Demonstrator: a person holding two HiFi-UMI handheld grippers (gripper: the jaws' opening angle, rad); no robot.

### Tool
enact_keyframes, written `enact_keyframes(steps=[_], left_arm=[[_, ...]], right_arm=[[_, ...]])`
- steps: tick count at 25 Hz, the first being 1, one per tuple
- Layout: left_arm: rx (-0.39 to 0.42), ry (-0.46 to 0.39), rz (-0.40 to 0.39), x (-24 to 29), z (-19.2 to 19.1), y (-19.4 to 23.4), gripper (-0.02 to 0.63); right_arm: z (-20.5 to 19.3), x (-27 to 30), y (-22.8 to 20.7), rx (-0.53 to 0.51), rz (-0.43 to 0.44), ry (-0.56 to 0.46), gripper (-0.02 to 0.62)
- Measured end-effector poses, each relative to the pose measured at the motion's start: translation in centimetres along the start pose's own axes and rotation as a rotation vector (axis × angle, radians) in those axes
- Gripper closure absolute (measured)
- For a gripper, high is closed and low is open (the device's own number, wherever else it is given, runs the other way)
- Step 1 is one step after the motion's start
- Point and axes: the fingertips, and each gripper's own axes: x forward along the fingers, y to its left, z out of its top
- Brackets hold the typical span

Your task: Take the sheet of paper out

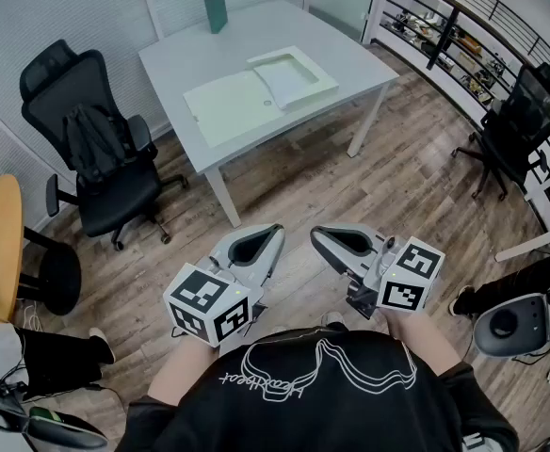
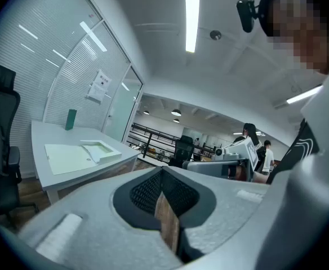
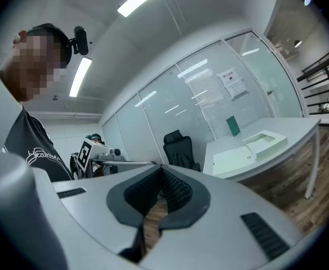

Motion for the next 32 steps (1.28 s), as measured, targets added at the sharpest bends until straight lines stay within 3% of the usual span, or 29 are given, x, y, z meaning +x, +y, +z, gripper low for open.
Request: enact_keyframes(steps=[10, 21, 26, 32], left_arm=[[0.006, -0.007, 0.0, -1.0, 0.4, 4.0, 0.595], [0.024, -0.014, -0.039, 0.4, 1.1, 4.6, 0.594], [0.002, 0.022, -0.034, 3.8, 0.8, 5.8, 0.594], [-0.032, 0.048, 0.002, 9.6, 1.7, 9.0, 0.594]], right_arm=[[-0.4, 4.1, -0.3, -0.016, 0.005, 0.028, 0.588], [0.3, 4.0, -1.7, 0.002, -0.029, 0.01, 0.586], [0.6, 4.0, -5.1, 0.003, -0.029, 0.007, 0.586], [2.5, 4.4, -12.1, 0.037, 0.002, -0.016, 0.586]])
